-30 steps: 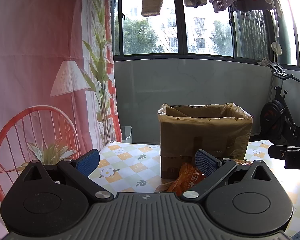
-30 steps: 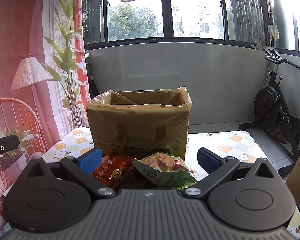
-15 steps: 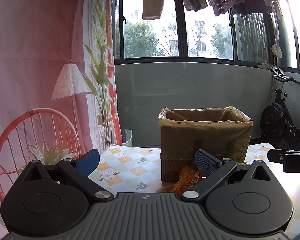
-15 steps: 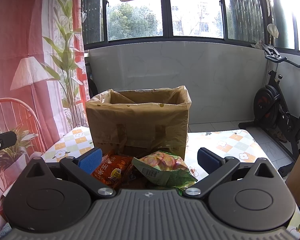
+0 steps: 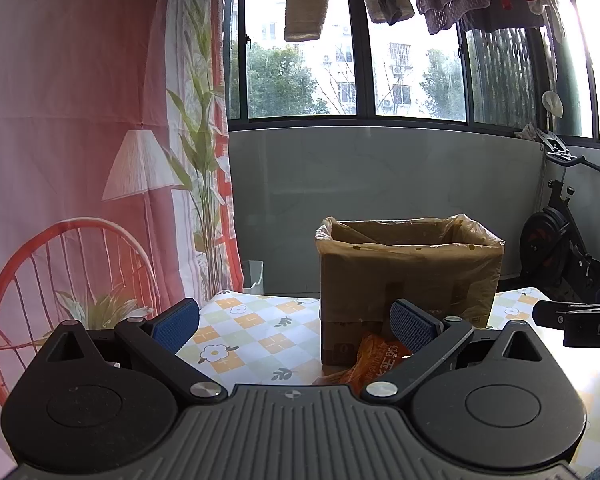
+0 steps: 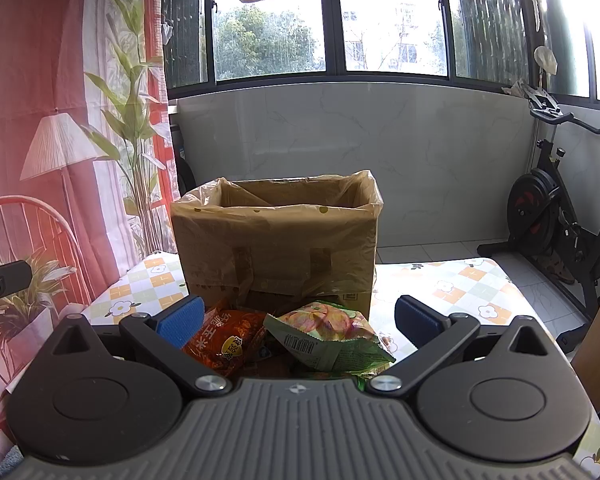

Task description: Organize snacks

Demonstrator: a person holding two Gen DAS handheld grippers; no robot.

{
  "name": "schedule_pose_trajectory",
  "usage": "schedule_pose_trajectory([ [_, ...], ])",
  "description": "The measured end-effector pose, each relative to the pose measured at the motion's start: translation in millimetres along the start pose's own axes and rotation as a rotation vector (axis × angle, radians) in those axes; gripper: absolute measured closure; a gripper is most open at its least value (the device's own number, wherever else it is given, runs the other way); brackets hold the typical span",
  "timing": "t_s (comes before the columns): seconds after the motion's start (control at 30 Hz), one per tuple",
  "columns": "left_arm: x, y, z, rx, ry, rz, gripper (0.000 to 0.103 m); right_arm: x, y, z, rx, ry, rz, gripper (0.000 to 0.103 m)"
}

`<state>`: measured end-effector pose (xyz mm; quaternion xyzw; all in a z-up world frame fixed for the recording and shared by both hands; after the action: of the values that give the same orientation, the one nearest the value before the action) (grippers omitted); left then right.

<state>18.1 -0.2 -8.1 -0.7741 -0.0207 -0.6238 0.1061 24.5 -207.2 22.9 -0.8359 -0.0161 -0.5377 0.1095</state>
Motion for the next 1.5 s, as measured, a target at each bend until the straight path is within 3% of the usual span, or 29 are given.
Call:
schedule_pose_trajectory([
  [0.4,-0.9,-0.5,2.6,-0.011,-0.012,0.008,0.001,-1.0,1.5,0.5,0.005,0.002,0.010,0.000],
  [0.6,-10.0,1.7,22.2,-0.007,-0.030,0.015,0.001,-11.1,9.5,11.6,-0.018,0.018,0.014,0.000],
  [0.87,-34.5,9.7,66.6,-0.011,-0.109,0.028,0.006,-38.0,45.9,42.9,-0.076,-0.033,0.054,0.000],
  [1.03,-49.0,22.9,85.1,-0.071,-0.145,0.027,0.007,-56.5,67.4,59.9,-0.105,-0.081,0.084,0.000],
  [1.23,-69.7,35.3,104.2,-0.107,-0.216,0.038,0.009,-74.7,72.2,81.7,-0.089,-0.143,0.079,0.000],
  [1.33,-82.9,34.7,115.6,-0.098,-0.263,0.093,0.010,-81.2,72.3,91.0,-0.068,-0.163,0.066,0.000],
  [1.5,-97.8,42.4,125.4,-0.135,-0.322,0.058,0.012,-84.1,72.1,110.7,-0.051,-0.199,0.041,0.000],
])
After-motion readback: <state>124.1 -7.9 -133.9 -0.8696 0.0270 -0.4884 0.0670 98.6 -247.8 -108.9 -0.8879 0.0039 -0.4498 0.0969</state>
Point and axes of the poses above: each gripper's, at about its wrist camera, not at the fingertips, and z roughly the way its jaws point, y to its right, x to its top, the point moved 3 cm from there along z, roughly the way its jaws point, and after that the axes turned 10 degrees about x, right-handed, at the moved point
